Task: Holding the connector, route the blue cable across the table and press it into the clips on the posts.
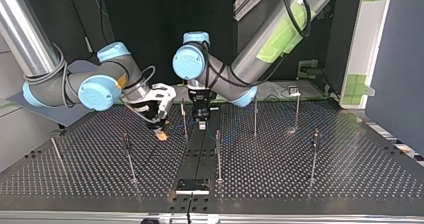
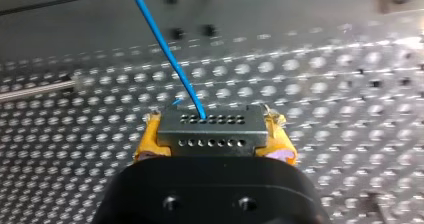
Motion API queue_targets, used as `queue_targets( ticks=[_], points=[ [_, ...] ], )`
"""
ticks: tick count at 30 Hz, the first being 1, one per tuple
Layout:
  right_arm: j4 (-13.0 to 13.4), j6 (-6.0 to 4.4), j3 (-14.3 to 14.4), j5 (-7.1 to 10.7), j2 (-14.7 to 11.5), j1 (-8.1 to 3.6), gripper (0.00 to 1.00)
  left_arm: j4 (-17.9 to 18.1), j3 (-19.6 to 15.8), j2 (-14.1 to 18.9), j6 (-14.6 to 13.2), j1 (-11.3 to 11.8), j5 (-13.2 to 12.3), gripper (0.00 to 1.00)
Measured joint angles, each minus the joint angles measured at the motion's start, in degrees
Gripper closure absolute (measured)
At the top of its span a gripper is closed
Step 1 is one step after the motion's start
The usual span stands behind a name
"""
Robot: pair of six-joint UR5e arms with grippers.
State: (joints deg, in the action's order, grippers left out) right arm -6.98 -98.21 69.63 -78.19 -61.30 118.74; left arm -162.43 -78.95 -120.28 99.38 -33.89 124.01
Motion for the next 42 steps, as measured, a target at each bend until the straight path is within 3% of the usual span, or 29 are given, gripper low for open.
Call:
queue_targets(
  ticks=[7, 14, 30, 42],
  points=[
    [0.1, 1.47, 4.1, -0.19, -0.1, -0.08, 1.00, 1.3, -4.0, 0.0, 0.5, 0.3, -0.5, 1.00],
    [0.5, 2.02, 8.2, -0.46, -0.2, -0.47, 1.00, 2.6, -7.9, 0.0, 0.6, 0.3, -0.9, 1.00],
    [4.0, 2.56, 15.3, -0.36, -0.7, -1.02, 1.00, 8.6, -16.1, -0.1, -0.1, -1.6, -7.6, 1.00],
    [6.2, 2.73, 19.0, -0.36, -0.8, -1.23, 1.00, 11.3, -17.0, -0.2, 0.6, -1.6, -11.5, 0.97]
  ],
)
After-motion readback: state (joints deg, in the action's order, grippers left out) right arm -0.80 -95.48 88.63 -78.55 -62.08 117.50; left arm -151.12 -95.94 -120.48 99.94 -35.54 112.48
